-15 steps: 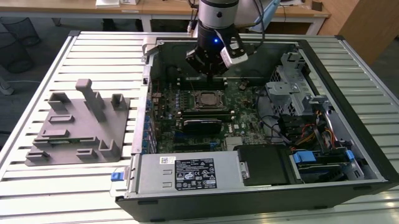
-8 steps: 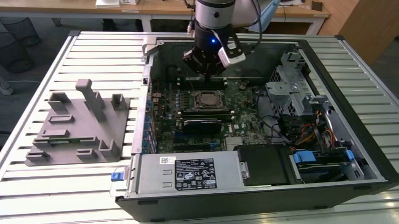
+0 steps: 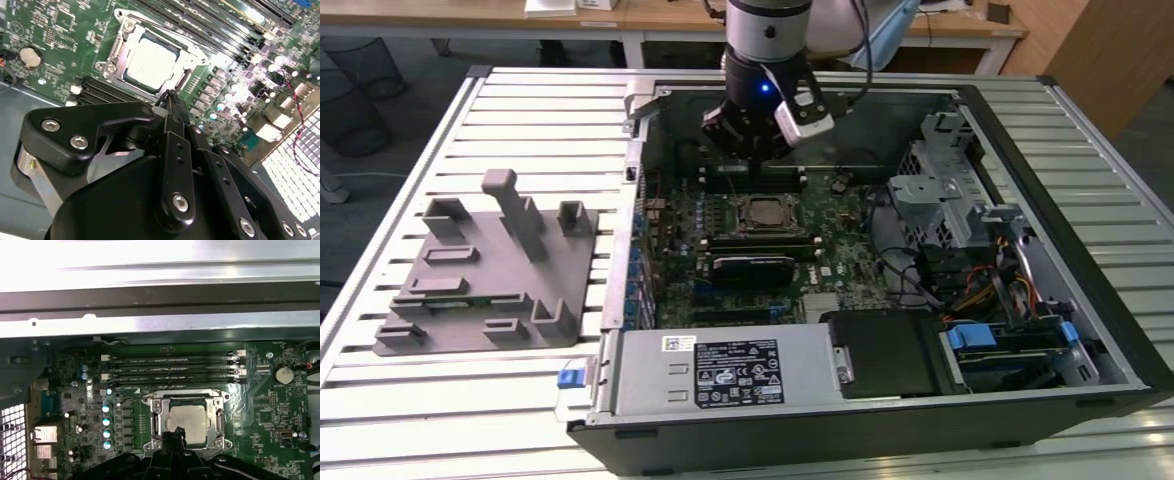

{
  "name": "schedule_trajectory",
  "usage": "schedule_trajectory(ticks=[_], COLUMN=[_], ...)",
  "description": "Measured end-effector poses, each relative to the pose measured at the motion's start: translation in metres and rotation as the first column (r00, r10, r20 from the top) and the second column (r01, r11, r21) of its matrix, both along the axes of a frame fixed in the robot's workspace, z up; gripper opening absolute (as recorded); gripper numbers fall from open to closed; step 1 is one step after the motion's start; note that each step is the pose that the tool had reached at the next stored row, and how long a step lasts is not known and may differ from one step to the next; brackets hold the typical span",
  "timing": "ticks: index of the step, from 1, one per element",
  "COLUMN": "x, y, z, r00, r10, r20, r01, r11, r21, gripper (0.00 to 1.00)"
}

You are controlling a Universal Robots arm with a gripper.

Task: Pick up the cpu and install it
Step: 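Install the first cpu locking lever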

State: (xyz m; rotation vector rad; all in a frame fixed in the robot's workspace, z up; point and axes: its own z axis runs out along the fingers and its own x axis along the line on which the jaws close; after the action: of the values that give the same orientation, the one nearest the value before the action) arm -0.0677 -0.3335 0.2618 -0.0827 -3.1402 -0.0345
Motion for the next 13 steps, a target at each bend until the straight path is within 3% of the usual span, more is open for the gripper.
schedule_trajectory(ticks=[7,13], x=[-0.019,-0.026], y=[0.0001,0.0000], z=[-0.0006,-0.0007], r00=[1.0000,1.0000], r10=[0.000,0.000], r20=[0.0001,0.0001], r01=[0.000,0.000], r11=[1.0000,1.0000], r21=[0.0001,0.0001], gripper=[0.11,0.11])
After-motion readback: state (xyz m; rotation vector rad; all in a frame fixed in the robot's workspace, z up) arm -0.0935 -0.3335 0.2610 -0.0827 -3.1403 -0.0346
